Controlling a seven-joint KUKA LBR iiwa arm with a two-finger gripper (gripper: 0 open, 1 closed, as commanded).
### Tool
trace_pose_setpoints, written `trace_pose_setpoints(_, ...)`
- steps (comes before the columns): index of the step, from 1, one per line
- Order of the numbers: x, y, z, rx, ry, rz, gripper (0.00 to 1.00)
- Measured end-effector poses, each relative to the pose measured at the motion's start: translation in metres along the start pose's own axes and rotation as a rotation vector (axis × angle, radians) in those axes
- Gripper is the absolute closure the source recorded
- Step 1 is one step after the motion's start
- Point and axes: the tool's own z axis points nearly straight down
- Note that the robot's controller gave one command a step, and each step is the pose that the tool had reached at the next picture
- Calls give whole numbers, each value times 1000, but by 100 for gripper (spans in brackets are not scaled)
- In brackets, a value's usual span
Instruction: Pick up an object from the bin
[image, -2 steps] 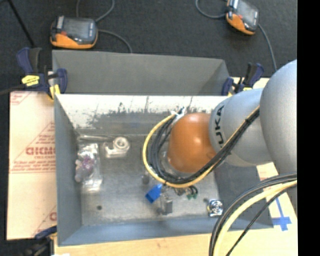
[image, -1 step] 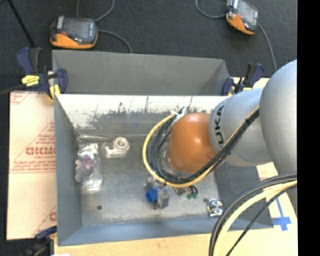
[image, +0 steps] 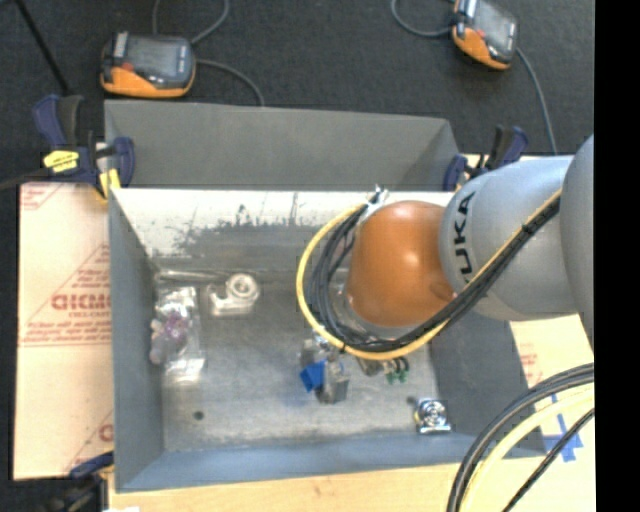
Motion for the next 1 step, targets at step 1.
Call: trace_pose_setpoints(1,-2,-2,-53,1,0,6,100)
